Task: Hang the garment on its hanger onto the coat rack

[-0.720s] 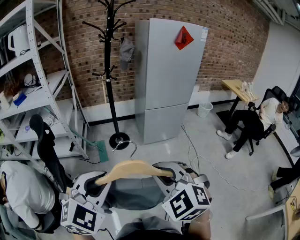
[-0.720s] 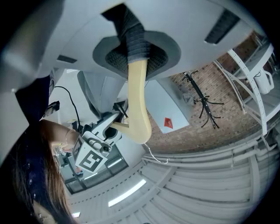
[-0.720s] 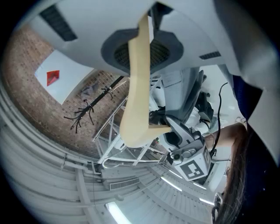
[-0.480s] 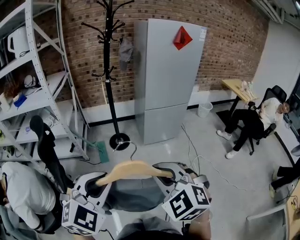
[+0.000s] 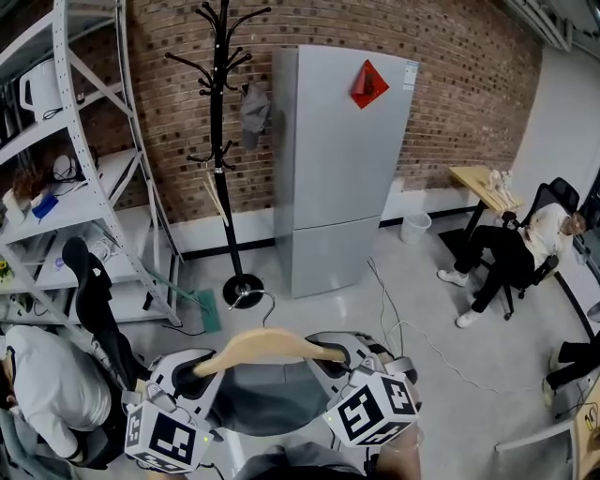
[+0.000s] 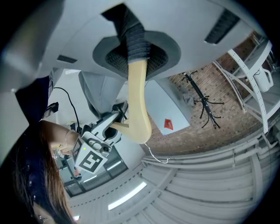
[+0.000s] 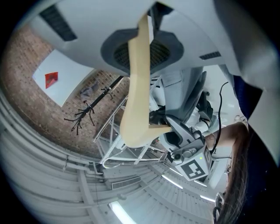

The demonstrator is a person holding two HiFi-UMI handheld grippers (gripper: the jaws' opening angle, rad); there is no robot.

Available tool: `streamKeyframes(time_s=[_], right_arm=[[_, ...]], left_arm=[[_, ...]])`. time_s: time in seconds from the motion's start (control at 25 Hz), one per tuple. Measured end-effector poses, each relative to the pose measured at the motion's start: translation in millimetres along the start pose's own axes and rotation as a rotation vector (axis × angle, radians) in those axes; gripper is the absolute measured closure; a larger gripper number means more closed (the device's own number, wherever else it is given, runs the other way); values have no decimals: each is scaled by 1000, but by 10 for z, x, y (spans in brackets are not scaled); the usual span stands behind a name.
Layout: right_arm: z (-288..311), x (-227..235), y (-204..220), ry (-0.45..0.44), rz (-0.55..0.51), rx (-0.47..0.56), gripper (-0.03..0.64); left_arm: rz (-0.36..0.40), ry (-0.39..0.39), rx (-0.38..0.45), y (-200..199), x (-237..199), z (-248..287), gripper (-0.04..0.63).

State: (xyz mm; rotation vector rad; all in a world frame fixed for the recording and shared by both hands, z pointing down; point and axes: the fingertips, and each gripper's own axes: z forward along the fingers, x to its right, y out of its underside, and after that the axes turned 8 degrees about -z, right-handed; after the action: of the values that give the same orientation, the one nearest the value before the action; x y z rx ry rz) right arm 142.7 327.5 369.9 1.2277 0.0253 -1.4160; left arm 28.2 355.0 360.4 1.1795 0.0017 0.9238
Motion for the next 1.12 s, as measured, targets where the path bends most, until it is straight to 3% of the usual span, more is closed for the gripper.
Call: streamKeyframes(time_s=[0.56, 1.12], right_arm=[[317, 361, 223, -26, -58, 26, 581], [1339, 980, 164, -31, -65, 19, 581]], left_arm=[[-43, -44, -31, -9, -182, 440, 529], [-38, -54, -27, 253, -1183, 1059, 529]])
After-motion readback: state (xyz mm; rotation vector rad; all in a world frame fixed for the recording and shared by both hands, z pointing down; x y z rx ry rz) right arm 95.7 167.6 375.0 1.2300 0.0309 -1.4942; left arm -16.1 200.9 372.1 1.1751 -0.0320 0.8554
